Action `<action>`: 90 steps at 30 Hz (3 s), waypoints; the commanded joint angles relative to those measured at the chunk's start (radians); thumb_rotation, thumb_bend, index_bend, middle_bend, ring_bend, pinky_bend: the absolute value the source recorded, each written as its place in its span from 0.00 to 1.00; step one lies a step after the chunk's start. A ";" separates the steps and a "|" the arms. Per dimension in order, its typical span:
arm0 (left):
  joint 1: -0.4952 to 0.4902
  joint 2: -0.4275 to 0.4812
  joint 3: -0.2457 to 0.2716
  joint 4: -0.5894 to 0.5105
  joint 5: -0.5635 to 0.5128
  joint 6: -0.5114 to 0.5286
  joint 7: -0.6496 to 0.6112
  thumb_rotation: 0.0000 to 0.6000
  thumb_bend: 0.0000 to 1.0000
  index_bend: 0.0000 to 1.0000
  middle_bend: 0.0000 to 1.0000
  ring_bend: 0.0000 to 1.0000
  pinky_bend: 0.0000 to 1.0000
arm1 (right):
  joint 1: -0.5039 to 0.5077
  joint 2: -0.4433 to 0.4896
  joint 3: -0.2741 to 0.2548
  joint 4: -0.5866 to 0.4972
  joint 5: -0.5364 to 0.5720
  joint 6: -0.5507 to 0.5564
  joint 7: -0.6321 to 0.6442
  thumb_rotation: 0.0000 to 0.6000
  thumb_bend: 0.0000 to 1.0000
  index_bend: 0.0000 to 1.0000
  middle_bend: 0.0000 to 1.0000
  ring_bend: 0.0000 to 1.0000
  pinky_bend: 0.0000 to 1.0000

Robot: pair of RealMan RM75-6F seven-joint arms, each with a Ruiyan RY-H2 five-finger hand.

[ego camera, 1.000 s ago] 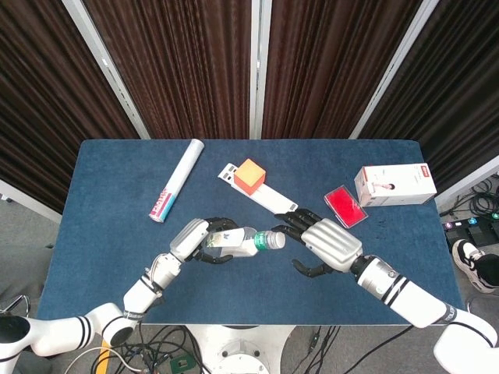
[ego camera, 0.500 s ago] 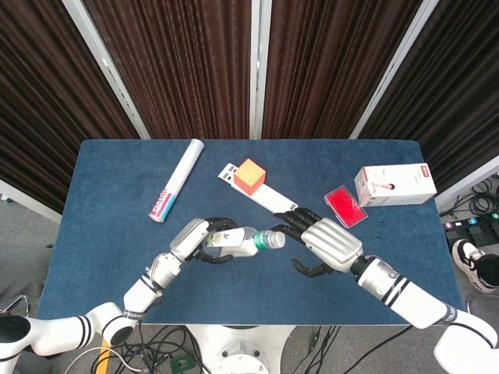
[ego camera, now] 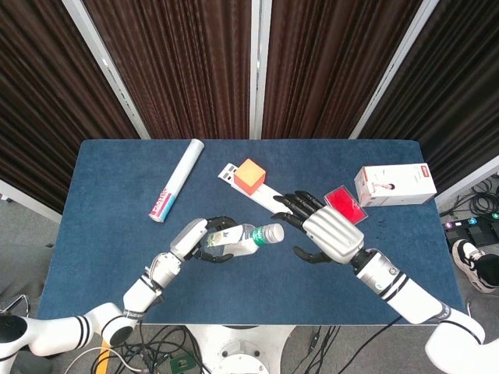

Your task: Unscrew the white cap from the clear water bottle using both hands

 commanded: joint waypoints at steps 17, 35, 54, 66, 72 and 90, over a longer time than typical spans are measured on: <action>-0.001 0.004 -0.007 -0.015 -0.003 -0.007 -0.004 1.00 0.48 0.45 0.45 0.38 0.43 | 0.026 -0.081 0.026 0.031 0.067 0.005 -0.095 1.00 0.23 0.30 0.01 0.00 0.00; 0.000 0.010 -0.008 -0.023 -0.005 -0.009 0.000 1.00 0.48 0.45 0.45 0.38 0.43 | 0.040 -0.109 0.037 0.041 0.098 0.008 -0.129 1.00 0.22 0.35 0.04 0.00 0.00; 0.005 0.012 -0.005 -0.015 -0.005 -0.009 -0.015 1.00 0.48 0.45 0.45 0.38 0.43 | 0.050 -0.124 0.047 0.046 0.142 0.012 -0.167 1.00 0.35 0.49 0.11 0.00 0.00; 0.005 0.009 -0.003 -0.001 -0.003 -0.013 -0.028 1.00 0.48 0.45 0.45 0.38 0.43 | 0.036 -0.093 0.051 0.034 0.130 0.031 -0.145 1.00 0.37 0.49 0.12 0.00 0.00; 0.009 0.016 0.011 0.048 -0.003 -0.018 0.049 1.00 0.48 0.45 0.45 0.38 0.43 | 0.009 -0.054 0.037 0.028 0.115 0.043 -0.121 1.00 0.37 0.49 0.11 0.00 0.00; 0.037 0.018 0.044 0.095 -0.214 -0.147 0.814 1.00 0.33 0.21 0.30 0.24 0.30 | -0.063 -0.039 -0.060 0.094 0.117 0.001 -0.096 1.00 0.37 0.50 0.10 0.00 0.00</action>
